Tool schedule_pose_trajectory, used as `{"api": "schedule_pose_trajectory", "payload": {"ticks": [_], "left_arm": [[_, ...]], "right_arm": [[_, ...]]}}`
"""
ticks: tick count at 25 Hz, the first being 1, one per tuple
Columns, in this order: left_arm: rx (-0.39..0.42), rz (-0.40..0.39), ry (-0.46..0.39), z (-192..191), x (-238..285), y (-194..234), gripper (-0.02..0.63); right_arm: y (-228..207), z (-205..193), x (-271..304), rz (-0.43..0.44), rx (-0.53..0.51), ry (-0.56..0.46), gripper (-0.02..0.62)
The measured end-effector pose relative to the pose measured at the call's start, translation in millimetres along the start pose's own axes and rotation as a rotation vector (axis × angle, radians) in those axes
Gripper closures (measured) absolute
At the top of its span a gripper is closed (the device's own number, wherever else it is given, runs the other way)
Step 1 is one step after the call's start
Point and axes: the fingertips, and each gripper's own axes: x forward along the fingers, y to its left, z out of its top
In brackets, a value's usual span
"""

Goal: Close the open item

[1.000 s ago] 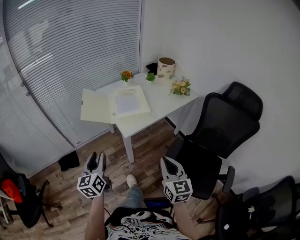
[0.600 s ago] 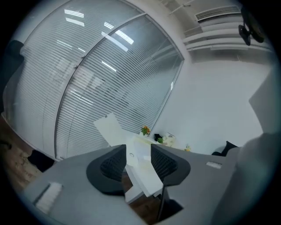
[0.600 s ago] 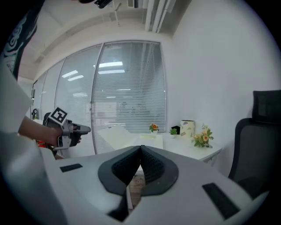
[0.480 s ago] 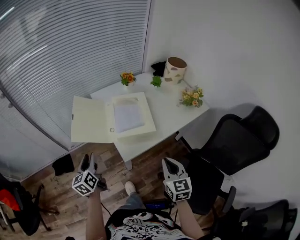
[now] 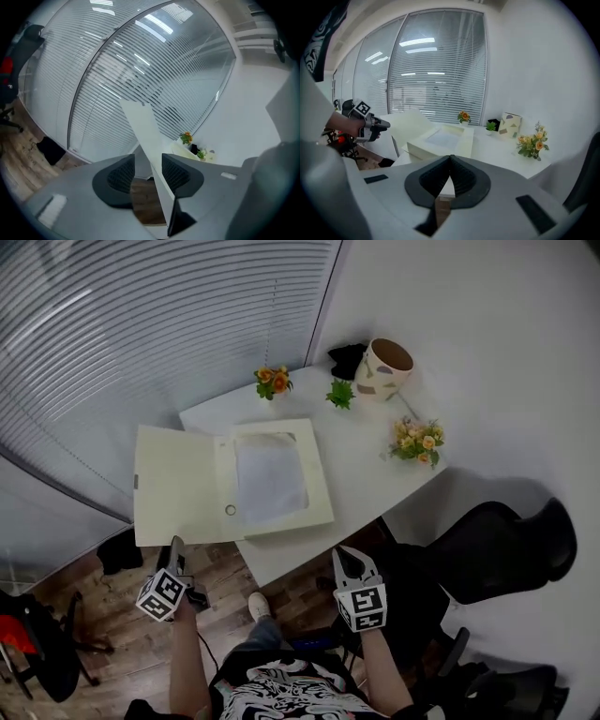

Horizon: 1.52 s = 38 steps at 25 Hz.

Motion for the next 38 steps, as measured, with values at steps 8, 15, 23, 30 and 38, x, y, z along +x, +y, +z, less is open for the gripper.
{"api": "schedule_pose_trajectory", "payload": {"ticks": [8,15,23,30,38], "left_arm": [[-0.038,-0.019,-0.066,10.5,9.1,5.7,0.483],[-0.089,0.012,-0.122,16.4,8.3,7.1,0.566],[-0.070,0.036,-0.093,15.7,8.2,3.9,0.571],[-0.075,0.033,-0.106,23.7,6.4,2.6,0.578],[-0.003,0.003,-0.112,29.9,7.5,-9.8,0.584]], "right_arm": [[-19.6,-5.5,23.1,-0.018,-0.010,0.051,0.592],[-37.9,-16.4,46.3,0.004,-0.006,0.066,0.592],[-41.3,-24.8,71.9,0.049,-0.004,0.079,0.592],[-41.9,-30.6,90.3,0.052,0.020,0.082,0.592],[-40.3,-34.4,89.5,0.059,0.063,0.074,0.592]]}}
